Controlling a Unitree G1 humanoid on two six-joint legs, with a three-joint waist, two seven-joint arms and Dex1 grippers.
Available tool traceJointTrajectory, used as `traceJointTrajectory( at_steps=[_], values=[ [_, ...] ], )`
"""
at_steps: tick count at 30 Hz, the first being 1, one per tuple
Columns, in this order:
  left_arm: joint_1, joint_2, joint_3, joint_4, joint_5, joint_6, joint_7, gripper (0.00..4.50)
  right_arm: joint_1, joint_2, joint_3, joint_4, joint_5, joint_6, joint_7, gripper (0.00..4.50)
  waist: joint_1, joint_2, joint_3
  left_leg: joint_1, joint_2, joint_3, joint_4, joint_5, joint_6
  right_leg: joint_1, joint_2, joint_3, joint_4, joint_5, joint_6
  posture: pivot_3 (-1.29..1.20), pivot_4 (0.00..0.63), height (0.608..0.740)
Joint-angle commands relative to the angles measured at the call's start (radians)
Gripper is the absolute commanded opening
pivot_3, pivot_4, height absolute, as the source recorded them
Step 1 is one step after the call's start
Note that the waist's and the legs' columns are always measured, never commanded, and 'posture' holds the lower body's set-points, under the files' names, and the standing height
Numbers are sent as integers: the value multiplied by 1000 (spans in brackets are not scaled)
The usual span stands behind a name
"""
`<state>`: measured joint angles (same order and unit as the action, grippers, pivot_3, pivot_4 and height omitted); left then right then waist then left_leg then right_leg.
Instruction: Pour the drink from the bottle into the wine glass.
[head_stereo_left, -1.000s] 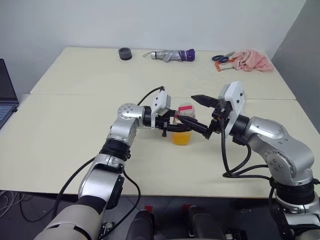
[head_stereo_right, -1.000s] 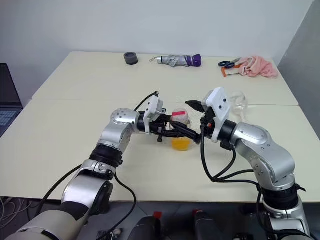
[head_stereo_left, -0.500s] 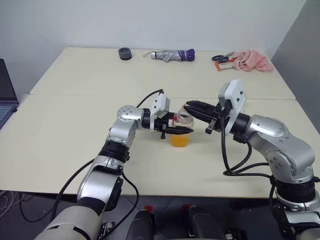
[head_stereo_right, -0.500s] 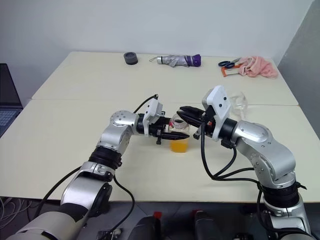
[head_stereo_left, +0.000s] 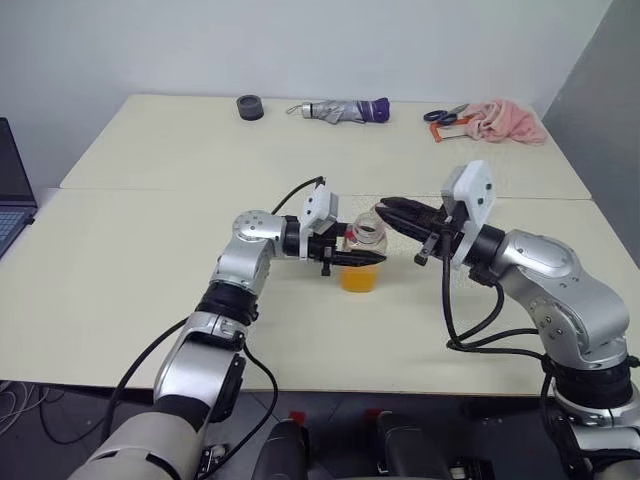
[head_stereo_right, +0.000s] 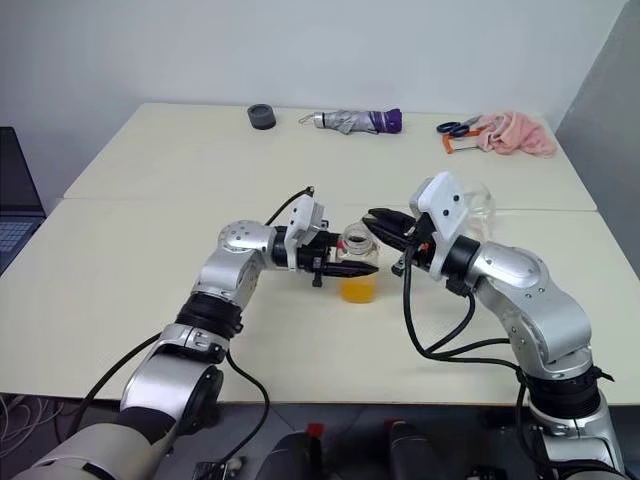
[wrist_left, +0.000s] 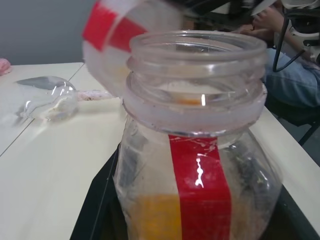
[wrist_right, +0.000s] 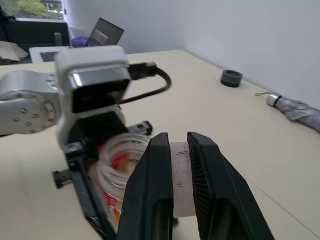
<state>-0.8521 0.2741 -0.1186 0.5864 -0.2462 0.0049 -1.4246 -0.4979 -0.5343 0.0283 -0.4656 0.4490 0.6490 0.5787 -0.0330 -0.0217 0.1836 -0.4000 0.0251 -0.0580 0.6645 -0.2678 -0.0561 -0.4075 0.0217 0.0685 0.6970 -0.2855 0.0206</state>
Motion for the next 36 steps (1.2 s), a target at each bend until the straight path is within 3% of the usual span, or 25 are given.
traceJointTrajectory(
  at_steps=[1, 9, 18, 25, 36],
  values=[
    [10, 14, 21, -69, -32, 18, 15, 1734, 13, -26, -54, 5, -29, -55, -1, 233, 0, 0, 0, 0, 0, 0, 0, 0, 0, 0, 0, 0, 0, 0, 0, 0, 150, 740],
    [53, 47, 42, -124, -53, 58, 66, 1734, 246, -178, -152, -97, -16, -25, 75, 232, 3, 0, 0, 0, 0, 0, 0, 0, 0, 0, 0, 0, 0, 0, 0, 0, 150, 740],
    [82, 73, 60, -158, -68, 87, 98, 1734, 474, -339, -236, 11, -246, -114, 27, 223, 0, 0, 0, 2, 0, 1, 1, 0, 0, 1, 0, 1, 0, 0, 1, 0, 150, 740],
    [86, 91, 76, -164, -77, 93, 123, 1734, 530, -411, -206, 115, -384, -178, 17, 223, 0, 0, 0, 2, 0, 2, 0, 0, 0, 1, 0, 2, 0, 0, 0, 0, 150, 740],
    [118, 128, 113, -187, -98, 109, 193, 1734, 496, -423, -216, 11, -325, -114, 129, 3980, 0, 0, 0, 2, 0, 2, 1, 0, 0, 1, 0, 2, 0, 0, 0, 0, 150, 740]
  ],
)
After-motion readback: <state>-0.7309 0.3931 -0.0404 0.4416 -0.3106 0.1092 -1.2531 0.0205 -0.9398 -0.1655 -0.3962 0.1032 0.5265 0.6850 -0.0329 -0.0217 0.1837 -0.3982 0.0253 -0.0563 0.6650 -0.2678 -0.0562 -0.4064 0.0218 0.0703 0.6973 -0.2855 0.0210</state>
